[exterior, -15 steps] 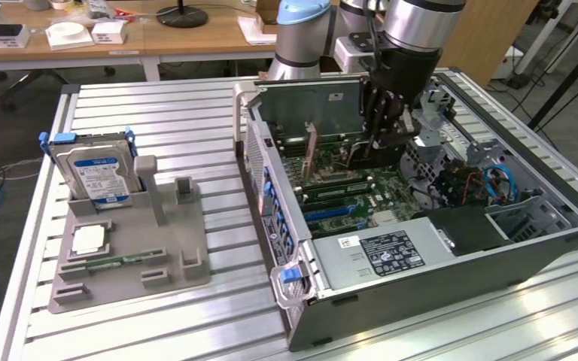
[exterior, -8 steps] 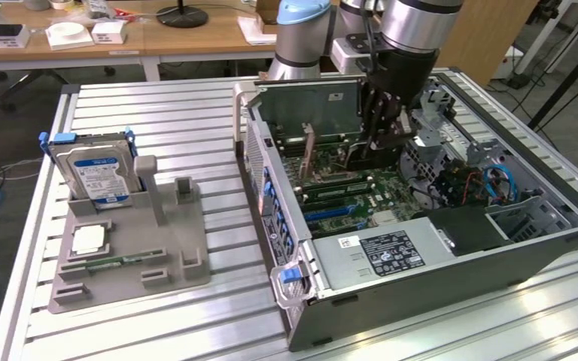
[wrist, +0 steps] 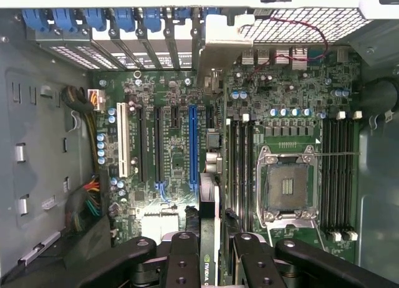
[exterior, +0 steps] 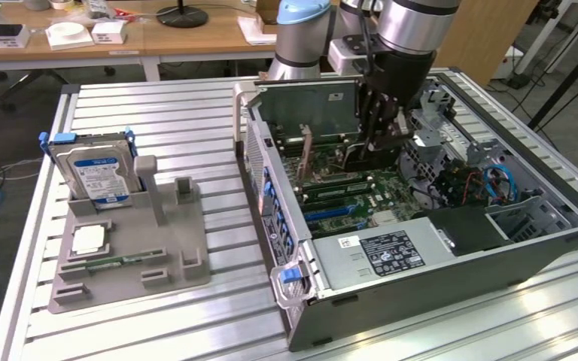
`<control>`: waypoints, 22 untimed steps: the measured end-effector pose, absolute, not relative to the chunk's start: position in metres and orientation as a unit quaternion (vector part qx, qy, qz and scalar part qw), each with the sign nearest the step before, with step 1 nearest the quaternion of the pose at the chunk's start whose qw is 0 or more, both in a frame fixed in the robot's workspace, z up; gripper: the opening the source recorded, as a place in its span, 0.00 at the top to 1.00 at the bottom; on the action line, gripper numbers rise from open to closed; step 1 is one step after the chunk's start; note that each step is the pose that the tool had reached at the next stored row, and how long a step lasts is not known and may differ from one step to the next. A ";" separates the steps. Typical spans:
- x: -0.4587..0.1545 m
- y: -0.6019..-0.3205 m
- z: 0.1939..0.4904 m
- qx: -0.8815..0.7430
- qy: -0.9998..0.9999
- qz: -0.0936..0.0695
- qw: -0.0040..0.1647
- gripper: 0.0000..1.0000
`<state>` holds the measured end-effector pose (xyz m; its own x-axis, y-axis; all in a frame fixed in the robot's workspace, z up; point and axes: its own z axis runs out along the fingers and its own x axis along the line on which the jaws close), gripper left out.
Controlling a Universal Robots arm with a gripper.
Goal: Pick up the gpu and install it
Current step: 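Insert the gpu into the slot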
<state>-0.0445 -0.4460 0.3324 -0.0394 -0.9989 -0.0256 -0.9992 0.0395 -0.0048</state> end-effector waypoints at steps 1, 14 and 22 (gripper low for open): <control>-0.045 -0.446 0.332 -0.693 0.721 0.007 0.011 0.74; -0.047 -0.446 0.331 -0.693 0.721 0.007 0.011 0.74; -0.047 -0.450 0.330 -0.693 0.721 0.007 0.011 0.74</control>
